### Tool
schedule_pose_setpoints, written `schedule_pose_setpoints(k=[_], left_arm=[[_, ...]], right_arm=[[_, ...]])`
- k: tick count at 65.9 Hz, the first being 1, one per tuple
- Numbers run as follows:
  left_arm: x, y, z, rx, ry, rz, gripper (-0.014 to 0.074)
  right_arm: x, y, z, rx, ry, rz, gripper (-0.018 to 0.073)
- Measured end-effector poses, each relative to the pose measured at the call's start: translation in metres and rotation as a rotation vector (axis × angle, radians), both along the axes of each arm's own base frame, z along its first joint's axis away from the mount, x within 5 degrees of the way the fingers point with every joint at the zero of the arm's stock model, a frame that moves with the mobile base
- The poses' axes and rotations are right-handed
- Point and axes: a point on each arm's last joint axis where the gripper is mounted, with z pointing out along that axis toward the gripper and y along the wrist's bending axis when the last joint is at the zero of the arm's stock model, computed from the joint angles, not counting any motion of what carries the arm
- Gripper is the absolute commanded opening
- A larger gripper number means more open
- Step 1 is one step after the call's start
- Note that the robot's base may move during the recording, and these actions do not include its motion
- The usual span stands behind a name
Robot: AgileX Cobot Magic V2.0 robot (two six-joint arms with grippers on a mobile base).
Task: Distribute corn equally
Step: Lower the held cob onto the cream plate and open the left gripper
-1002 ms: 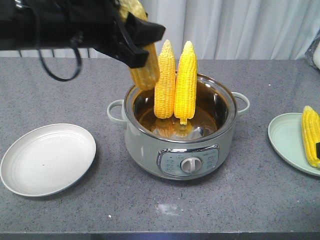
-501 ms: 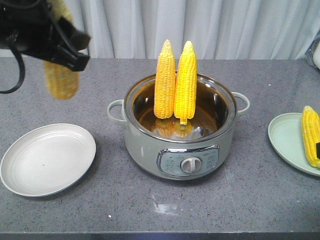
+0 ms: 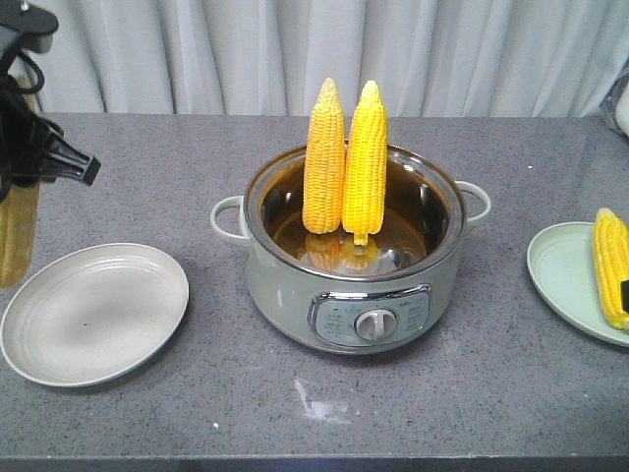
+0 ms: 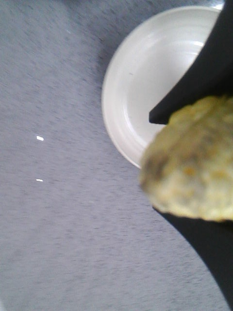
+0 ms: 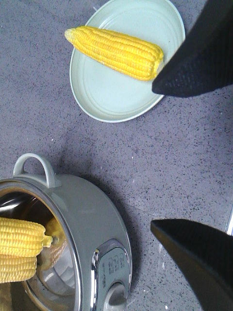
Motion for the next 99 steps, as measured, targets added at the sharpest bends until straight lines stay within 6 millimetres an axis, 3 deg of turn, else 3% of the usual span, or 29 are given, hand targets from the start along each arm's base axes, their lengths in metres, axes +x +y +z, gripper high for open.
schedule_pose_setpoints(k=[24, 63, 87, 99], left_arm=[[0.025, -0.006, -0.045, -0.065, 0.233, 0.015, 0.0237], [0.063, -0.018, -0.119, -0.013, 0.439, 0.026, 0.0251], [0.072, -0.023, -0.136, -0.03, 0.453, 0.019, 0.0474], [0.073, -0.023, -0.136, -0.034, 0.449, 0.017, 0.0517]], right_arm=[[0.0, 0.0, 0.0, 0.0, 0.0, 0.0, 0.0494], [0.0, 0.0, 0.0, 0.0, 0.002, 0.0, 0.0494], [0.0, 0.0, -0.001, -0.001, 0.008, 0.001, 0.0494], [0.0, 0.0, -0.001, -0.001, 0.008, 0.001, 0.0494]])
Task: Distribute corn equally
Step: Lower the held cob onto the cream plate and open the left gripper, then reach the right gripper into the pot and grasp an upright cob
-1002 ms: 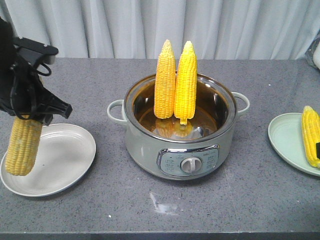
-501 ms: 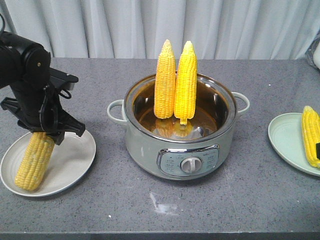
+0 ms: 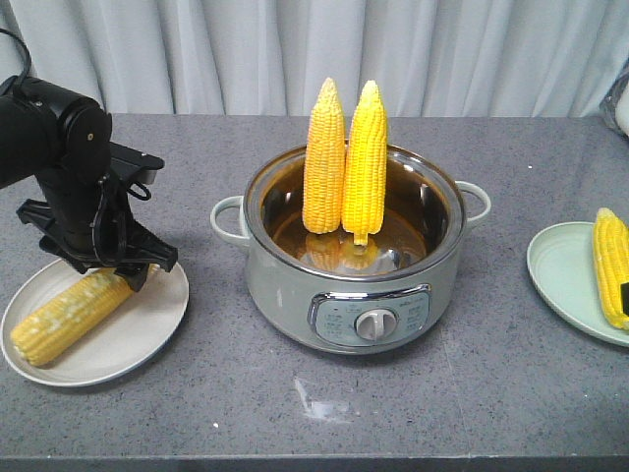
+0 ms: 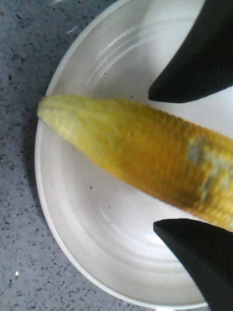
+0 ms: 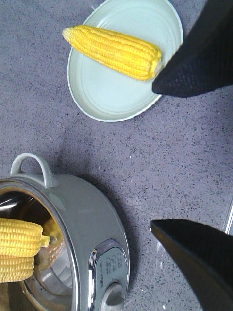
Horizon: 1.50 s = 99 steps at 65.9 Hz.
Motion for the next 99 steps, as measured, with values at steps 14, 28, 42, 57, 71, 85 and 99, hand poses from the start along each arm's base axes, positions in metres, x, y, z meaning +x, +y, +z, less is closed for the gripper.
schedule_pose_setpoints(k=[14, 28, 42, 57, 71, 85, 99], left_arm=[[0.002, -0.001, 0.0, -0.004, -0.022, -0.02, 0.0517], [0.003, -0.001, 0.017, -0.037, -0.129, -0.039, 0.0517], [-0.018, -0.002, 0.058, -0.155, -0.276, -0.042, 0.0517], [-0.063, 0.001, 0.083, -0.281, -0.489, -0.165, 0.0517], [-0.104, 0.003, 0.091, -0.359, -0.575, -0.28, 0.0517], [-0.142, 0.008, 0.087, -0.403, -0.605, -0.369, 0.0517], [-0.167, 0.014, 0.085, -0.404, -0.633, -0.392, 0.0517]], right_arm=[[0.0, 0.0, 0.0, 0.0, 0.0, 0.0, 0.0494], [0.0, 0.0, 0.0, 0.0, 0.0, 0.0, 0.0494], [0.0, 0.0, 0.0, 0.0, 0.0, 0.0, 0.0494], [0.0, 0.0, 0.0, 0.0, 0.0, 0.0, 0.0494], [0.0, 0.0, 0.0, 0.0, 0.0, 0.0, 0.0494], [0.0, 0.0, 0.0, 0.0, 0.0, 0.0, 0.0494], [0.0, 0.0, 0.0, 0.0, 0.0, 0.0, 0.0494]])
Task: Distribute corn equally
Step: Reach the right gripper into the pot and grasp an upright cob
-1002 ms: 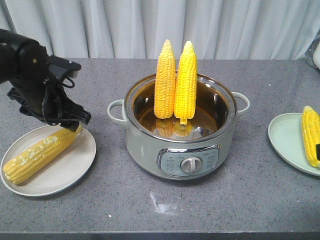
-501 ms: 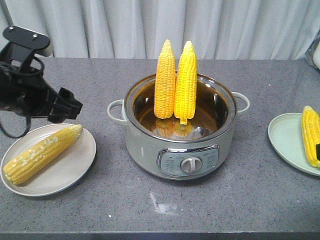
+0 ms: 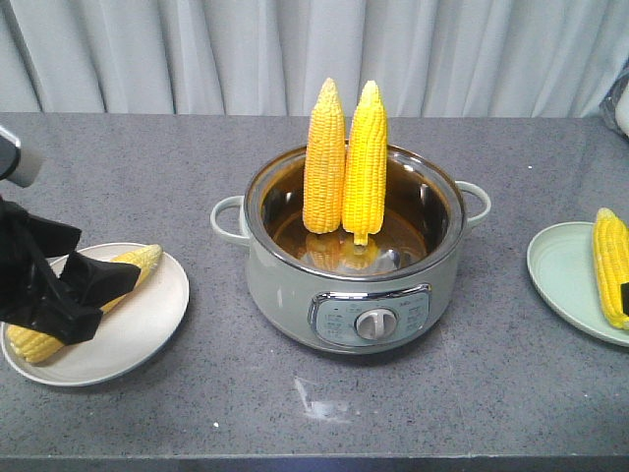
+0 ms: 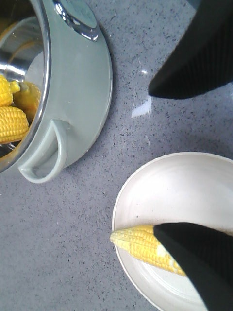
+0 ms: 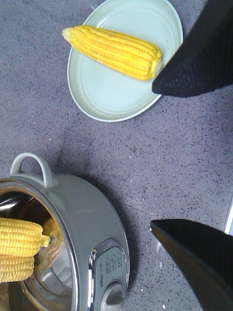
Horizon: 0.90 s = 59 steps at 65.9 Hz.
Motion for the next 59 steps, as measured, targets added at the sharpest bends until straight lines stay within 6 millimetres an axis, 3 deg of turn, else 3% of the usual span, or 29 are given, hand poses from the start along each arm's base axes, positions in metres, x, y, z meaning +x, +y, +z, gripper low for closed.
schedule_pose_setpoints(k=[15, 23, 38, 59], left_arm=[[-0.003, 0.001, 0.002, -0.004, -0.013, 0.001, 0.0517], [-0.003, 0.001, 0.002, -0.004, -0.013, 0.0, 0.0517], [-0.003, 0.001, 0.002, -0.003, -0.013, 0.0, 0.0517], [-0.003, 0.001, 0.002, -0.003, -0.013, 0.0, 0.0517]], right_arm=[[0.001, 0.0, 0.001, 0.002, -0.012, -0.001, 0.0494], [0.011, 0.003, 0.0, 0.027, 0.001, 0.004, 0.051], [0.05, 0.011, 0.007, 0.052, 0.036, 0.062, 0.0579], [0.107, 0.025, 0.014, 0.091, 0.024, 0.173, 0.0578]])
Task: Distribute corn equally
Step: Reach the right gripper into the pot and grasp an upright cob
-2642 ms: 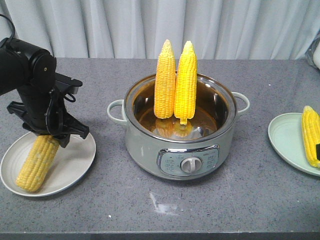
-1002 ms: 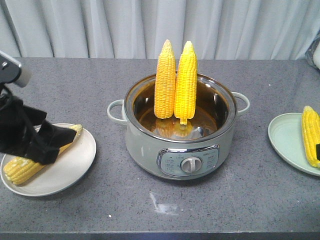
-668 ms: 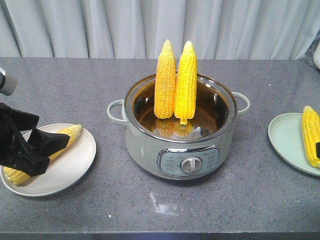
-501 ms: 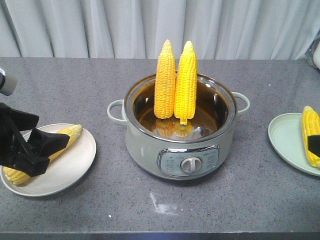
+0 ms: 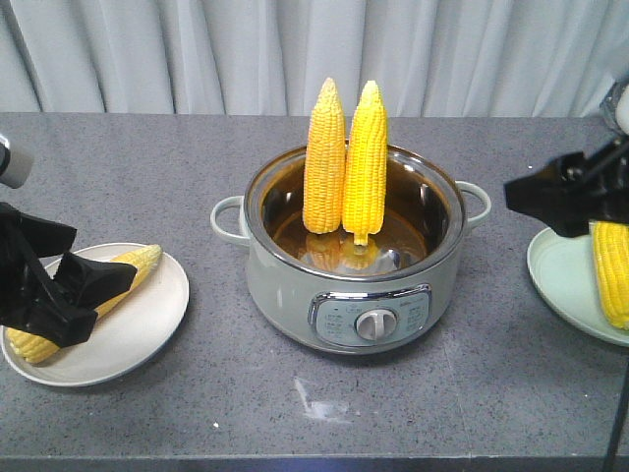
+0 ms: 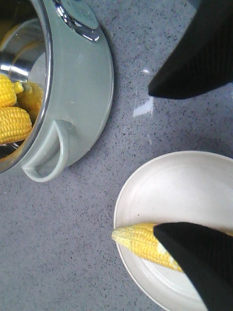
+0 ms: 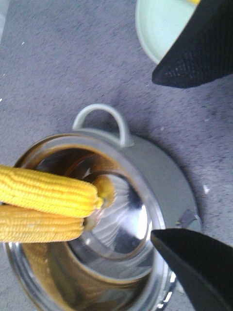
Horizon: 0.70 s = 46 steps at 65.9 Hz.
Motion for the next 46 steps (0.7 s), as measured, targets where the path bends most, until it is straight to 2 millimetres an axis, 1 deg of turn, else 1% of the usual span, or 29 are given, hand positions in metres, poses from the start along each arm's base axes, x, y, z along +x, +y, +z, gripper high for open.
schedule_pose_setpoints(k=[24, 46], left_arm=[[0.0, 0.0, 0.0, 0.0, 0.0, 0.0, 0.0517], [0.0, 0.0, 0.0, 0.0, 0.001, 0.0, 0.0517]], right_arm=[[0.065, 0.017, 0.002, 0.065, -0.019, 0.134, 0.0578], [0.127, 0.03, -0.009, 0.085, -0.018, 0.246, 0.0578]])
